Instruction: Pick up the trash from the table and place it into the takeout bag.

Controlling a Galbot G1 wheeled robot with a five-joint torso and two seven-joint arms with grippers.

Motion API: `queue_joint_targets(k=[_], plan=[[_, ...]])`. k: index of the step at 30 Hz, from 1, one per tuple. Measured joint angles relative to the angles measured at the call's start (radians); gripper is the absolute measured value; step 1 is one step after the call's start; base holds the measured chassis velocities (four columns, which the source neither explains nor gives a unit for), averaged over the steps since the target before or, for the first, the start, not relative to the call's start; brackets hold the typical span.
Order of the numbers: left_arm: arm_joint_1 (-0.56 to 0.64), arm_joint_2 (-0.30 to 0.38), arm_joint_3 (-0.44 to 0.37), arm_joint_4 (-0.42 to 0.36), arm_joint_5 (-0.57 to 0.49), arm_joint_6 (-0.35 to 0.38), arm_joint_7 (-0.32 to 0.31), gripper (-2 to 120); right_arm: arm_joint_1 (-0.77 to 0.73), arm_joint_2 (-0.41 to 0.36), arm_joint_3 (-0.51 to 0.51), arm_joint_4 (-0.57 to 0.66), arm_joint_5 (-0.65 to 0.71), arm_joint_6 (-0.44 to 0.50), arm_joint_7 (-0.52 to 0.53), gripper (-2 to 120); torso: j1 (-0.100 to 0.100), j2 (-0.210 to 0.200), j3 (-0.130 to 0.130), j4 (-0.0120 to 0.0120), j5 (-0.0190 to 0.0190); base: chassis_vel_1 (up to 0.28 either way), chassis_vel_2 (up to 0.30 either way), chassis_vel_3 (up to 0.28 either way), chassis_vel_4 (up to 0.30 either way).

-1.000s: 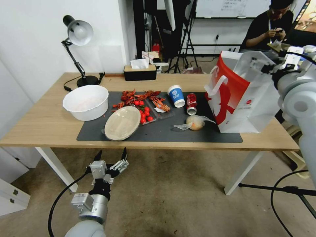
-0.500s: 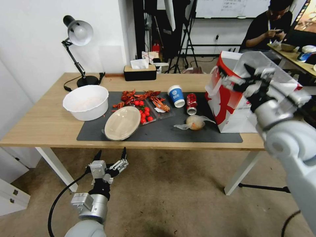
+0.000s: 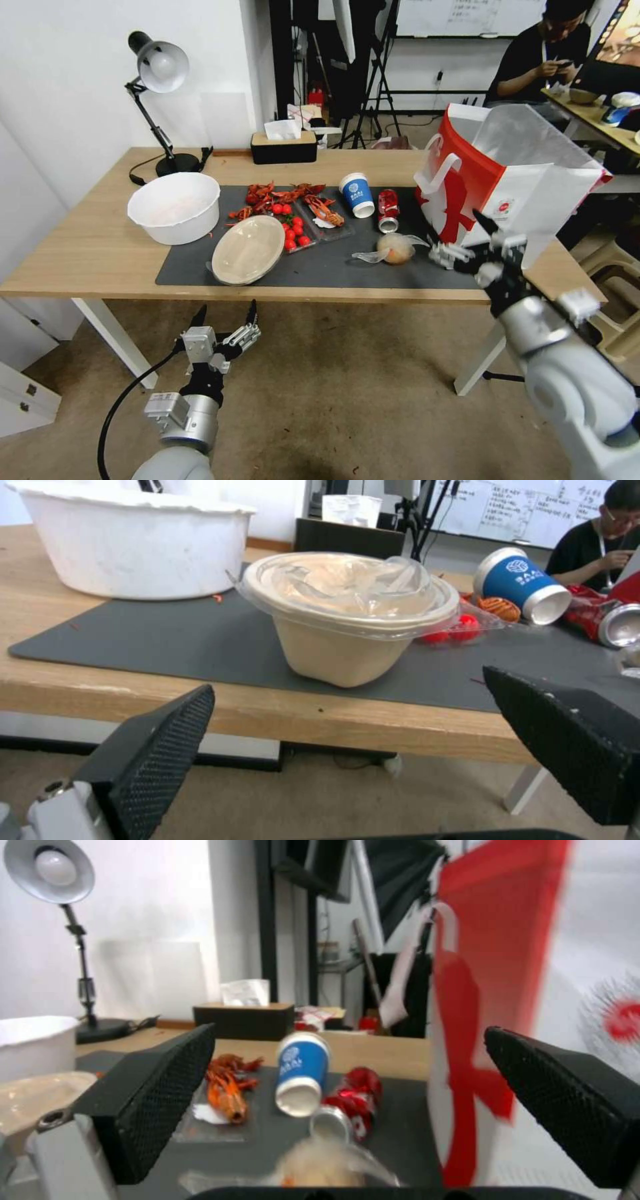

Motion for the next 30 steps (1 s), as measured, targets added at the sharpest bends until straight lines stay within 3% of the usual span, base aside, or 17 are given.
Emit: queue_joint_targets(k=[5,13,20,30], plan=[[0.0,0.001,0.001,0.003,0.0,0.0,0.007,100,-0.108,0.097,-0.014,-0.046,-0.087,0.157,-0.009,100,0.0,0.0,0.0,-0.0002,0.0002,0.0,0.0,0.0,0.0],[0.003,0.002,0.002,0.006,0.0,-0.004,0.012,100,-0.23,0.21,-0.026,-0.113,-0.146,0.301,-0.025,100,0.0,0.0,0.0,0.0,0.0001,0.0,0.0,0.0,0.0],[0.004,0.002,0.002,0.01,0.0,-0.011,0.016,100,-0.255,0.241,-0.04,-0.139,-0.156,0.333,-0.027,100,0.0,0.0,0.0,0.0,0.0001,0.0,0.0,0.0,0.0],[0.005,0.001,0.001,0.019,0.0,-0.028,0.016,100,-0.251,0.229,-0.041,-0.15,-0.157,0.334,-0.026,100,0.0,0.0,0.0,0.0,0.0002,0.0,0.0,0.0,0.0]])
